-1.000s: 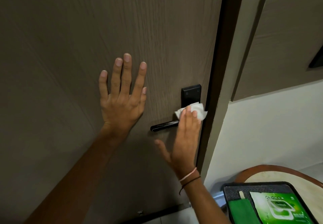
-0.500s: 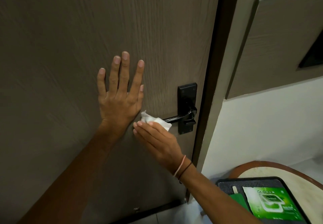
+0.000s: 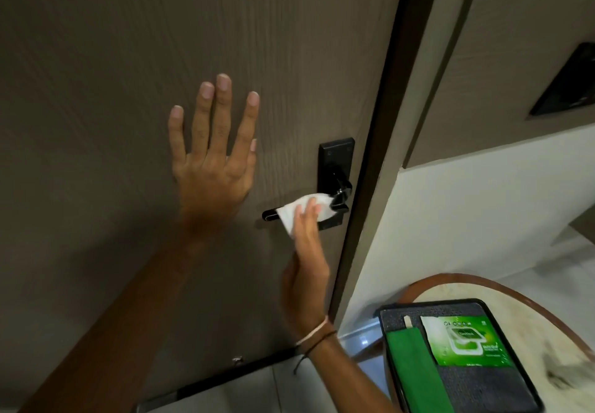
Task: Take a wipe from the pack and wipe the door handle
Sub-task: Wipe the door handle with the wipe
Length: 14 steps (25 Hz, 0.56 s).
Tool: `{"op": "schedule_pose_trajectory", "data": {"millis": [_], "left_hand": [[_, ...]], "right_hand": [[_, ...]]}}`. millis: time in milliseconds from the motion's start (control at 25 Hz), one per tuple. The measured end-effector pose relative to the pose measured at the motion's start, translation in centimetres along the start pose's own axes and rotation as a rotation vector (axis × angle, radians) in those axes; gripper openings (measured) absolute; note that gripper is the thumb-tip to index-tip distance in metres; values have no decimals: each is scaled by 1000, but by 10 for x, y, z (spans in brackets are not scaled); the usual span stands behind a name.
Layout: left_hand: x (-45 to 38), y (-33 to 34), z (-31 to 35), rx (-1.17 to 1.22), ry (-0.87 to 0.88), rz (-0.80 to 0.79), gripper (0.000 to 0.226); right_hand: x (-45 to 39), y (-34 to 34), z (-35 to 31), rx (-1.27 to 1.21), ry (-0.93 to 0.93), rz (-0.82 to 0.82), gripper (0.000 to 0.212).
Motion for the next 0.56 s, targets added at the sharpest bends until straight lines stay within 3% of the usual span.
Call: {"op": "schedule_pose_trajectory", "data": {"millis": [80,160,240,280,400,440,480,560], "left_hand": [[-2,-18,3,83,-57,-43,51],[6,-44,14,392,-180,-88,45],[22,-65,33,768,-397,-239,41],[31,-71,51,910,-535,-387,43],[78,-69,145,1256,-933,-1087,66],[95,-69,178,1353,-1034,-1247,63],[110,-70,212,1420,-1132,-1306,51],[137,-69,273,1447,-1328,-1278,24]], "right_hand": [[12,13,-27,-329,203,-55,47],[16,-12,-26,-672,470,38,38],[10,-55,0,-931,701,57,37],[3,-80,13,-999,780,5,38],[-13,-167,48,-943,838,-285,41],[-13,-191,61,-889,825,-367,40],[-11,-218,78,-838,814,-437,39],[-4,-275,126,-692,841,-459,35]]}}
Point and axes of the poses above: each hand's wrist, its own x-axis away from the middle knuckle, its own y-axis out of the palm, z = x × y, the point moved 7 cm from there along -x, towards the middle knuckle, and after that the axes turned 7 degrees about -y, right-handed, at the moved point
